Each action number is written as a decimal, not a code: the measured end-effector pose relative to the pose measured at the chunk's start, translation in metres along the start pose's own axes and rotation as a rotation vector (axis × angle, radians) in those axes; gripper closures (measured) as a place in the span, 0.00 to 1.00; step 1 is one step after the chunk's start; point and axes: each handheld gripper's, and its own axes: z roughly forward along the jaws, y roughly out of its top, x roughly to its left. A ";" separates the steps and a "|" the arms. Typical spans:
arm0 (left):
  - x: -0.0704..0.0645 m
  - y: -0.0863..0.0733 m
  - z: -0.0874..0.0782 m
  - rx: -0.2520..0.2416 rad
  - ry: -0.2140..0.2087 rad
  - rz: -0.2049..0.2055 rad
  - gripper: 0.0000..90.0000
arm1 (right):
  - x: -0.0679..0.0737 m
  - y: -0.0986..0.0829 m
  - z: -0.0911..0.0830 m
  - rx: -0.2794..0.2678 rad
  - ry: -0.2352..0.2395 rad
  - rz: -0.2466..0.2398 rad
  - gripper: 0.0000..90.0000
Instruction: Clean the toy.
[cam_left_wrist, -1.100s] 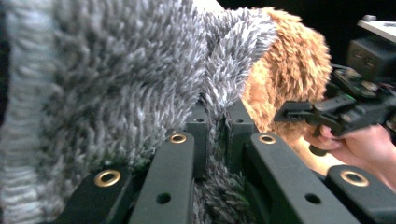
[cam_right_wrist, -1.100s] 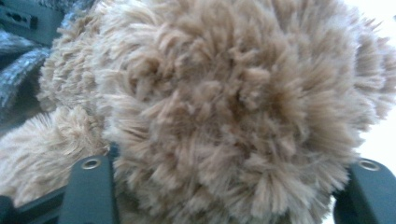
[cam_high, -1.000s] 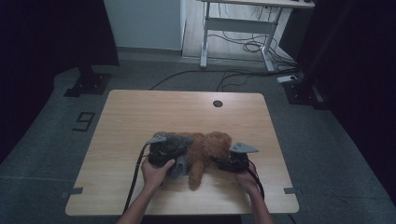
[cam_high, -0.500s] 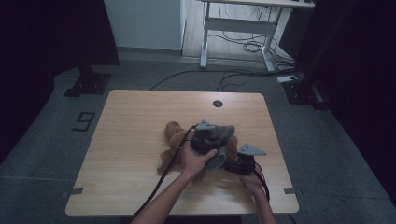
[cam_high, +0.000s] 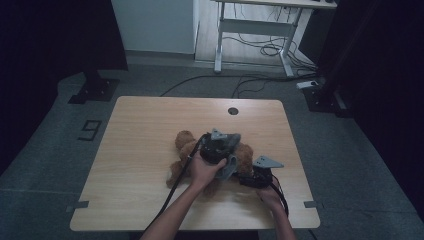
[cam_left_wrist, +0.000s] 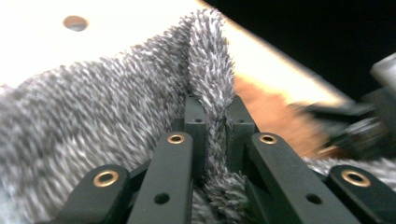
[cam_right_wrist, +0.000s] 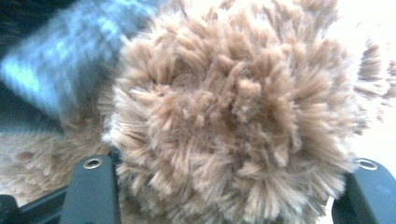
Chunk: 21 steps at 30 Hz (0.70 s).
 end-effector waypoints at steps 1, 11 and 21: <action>0.007 -0.005 -0.003 0.006 0.007 -0.003 0.92 | -0.001 0.000 0.000 -0.002 0.005 0.009 0.38; 0.053 -0.026 -0.054 0.019 0.134 -0.020 0.91 | -0.003 -0.001 0.000 -0.004 0.030 0.021 0.38; 0.085 -0.051 -0.065 0.079 0.273 -0.044 0.91 | -0.004 -0.003 0.000 -0.008 0.051 0.043 0.37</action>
